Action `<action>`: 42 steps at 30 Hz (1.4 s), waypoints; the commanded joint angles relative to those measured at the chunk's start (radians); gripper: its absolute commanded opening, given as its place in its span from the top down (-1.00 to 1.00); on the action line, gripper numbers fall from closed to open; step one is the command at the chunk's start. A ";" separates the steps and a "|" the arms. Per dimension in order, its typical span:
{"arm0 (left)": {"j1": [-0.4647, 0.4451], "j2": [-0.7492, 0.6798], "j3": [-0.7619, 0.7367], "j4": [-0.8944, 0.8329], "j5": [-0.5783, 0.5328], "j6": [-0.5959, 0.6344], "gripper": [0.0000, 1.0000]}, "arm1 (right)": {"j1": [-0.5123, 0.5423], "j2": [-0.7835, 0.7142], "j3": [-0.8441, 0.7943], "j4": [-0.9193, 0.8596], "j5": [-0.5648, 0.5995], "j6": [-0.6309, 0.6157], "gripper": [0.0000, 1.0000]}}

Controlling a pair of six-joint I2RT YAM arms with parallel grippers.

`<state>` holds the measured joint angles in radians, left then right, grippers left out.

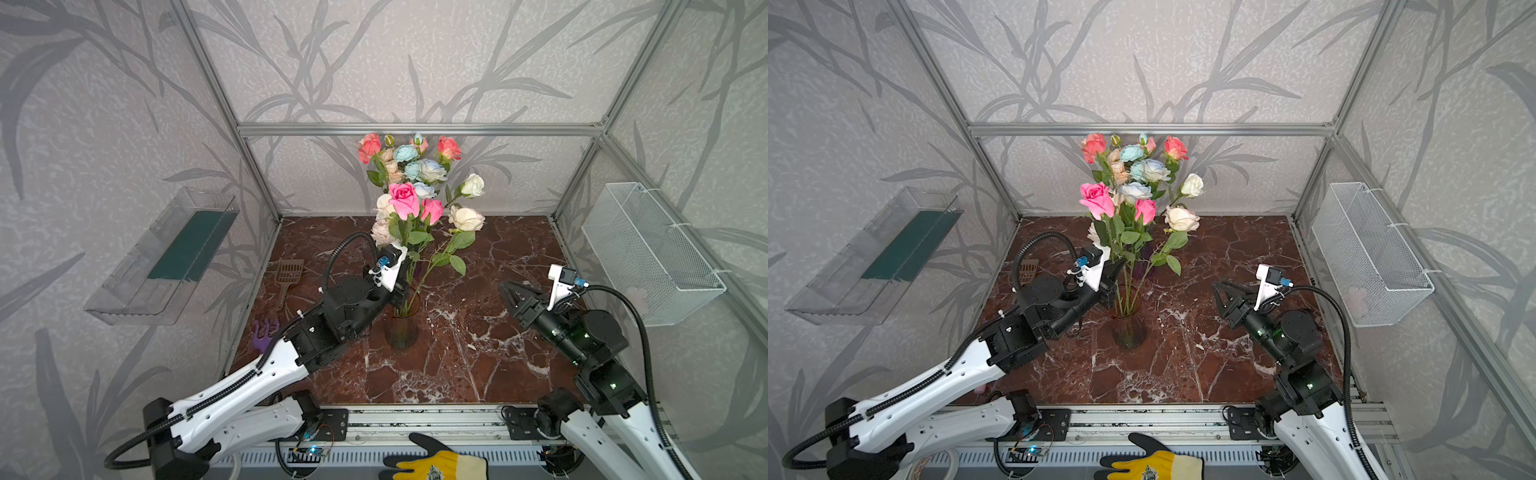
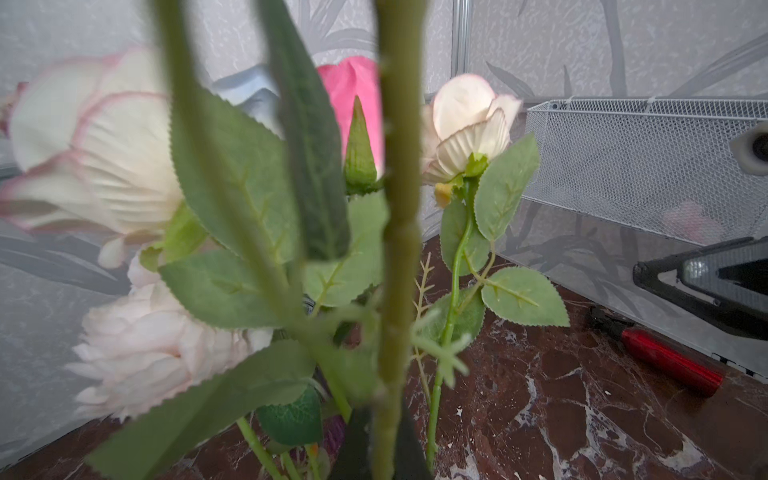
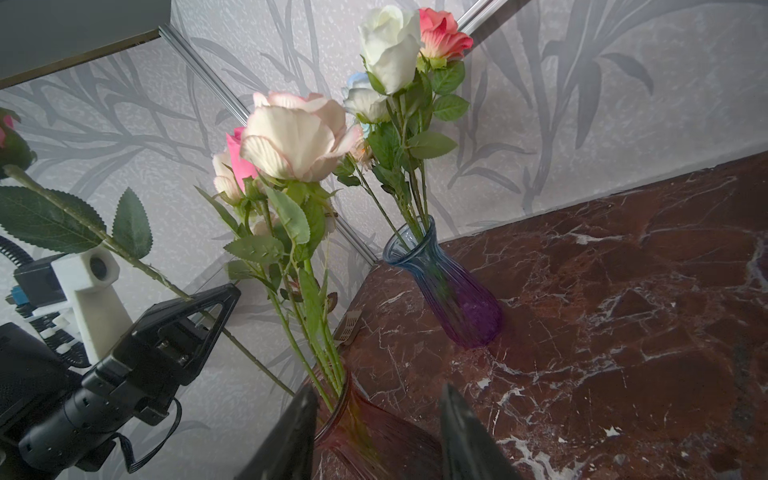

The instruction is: Arrange the flowers into the vase

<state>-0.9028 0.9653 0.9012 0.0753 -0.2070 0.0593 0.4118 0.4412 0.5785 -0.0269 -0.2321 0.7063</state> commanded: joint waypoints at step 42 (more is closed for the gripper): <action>0.023 -0.434 -0.346 -0.336 -0.504 -0.579 0.15 | 0.004 0.012 0.043 -0.076 -0.018 -0.041 0.03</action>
<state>-0.8940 0.5381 0.6018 -0.0986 -0.5419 -0.2966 0.4118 0.4644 0.5903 -0.0929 -0.2405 0.6811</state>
